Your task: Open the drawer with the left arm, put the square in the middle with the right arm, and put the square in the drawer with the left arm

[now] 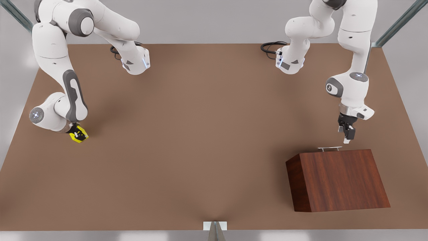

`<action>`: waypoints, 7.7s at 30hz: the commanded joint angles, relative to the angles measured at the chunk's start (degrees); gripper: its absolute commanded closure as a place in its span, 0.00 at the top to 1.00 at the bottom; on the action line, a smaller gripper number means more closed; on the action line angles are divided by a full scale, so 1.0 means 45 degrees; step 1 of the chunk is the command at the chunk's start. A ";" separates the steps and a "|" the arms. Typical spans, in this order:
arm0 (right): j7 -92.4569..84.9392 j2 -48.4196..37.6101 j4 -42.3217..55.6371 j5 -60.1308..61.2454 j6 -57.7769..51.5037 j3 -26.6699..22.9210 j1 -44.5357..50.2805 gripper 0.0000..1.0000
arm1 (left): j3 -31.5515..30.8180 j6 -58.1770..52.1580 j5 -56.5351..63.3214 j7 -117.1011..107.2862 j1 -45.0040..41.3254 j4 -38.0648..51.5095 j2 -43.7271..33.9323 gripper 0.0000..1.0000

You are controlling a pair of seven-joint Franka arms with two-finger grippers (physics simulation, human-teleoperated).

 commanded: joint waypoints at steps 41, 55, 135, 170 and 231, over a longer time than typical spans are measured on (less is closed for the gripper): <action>-0.0743 -0.0120 0.2365 0.0062 -0.3512 0.0078 0.0956 0.66 | -0.0984 -0.0976 -0.1099 -0.0645 -0.0479 0.0595 0.0727 1.00; 0.7615 0.2087 0.7776 0.2894 -0.4021 0.0254 1.1698 0.67 | -0.0965 -0.2930 -0.1099 -0.0801 -0.0577 0.0595 0.0239 1.00; -0.8770 -0.1252 1.2308 -0.0016 -1.4763 -0.3848 0.8125 1.00 | -0.4227 -1.9295 0.2397 0.6479 -0.0772 0.7684 -0.3257 1.00; -0.8516 -0.1077 1.2015 -0.0328 -1.4919 -0.3848 0.8281 1.00 | -0.4852 -1.2344 0.2730 1.2422 -0.7022 0.5595 0.2055 1.00; -0.8243 -0.0940 1.1976 -0.0328 -1.4939 -0.3711 0.8301 1.00 | -0.4520 -0.9004 0.2847 1.2246 -0.7042 0.3974 0.4125 0.87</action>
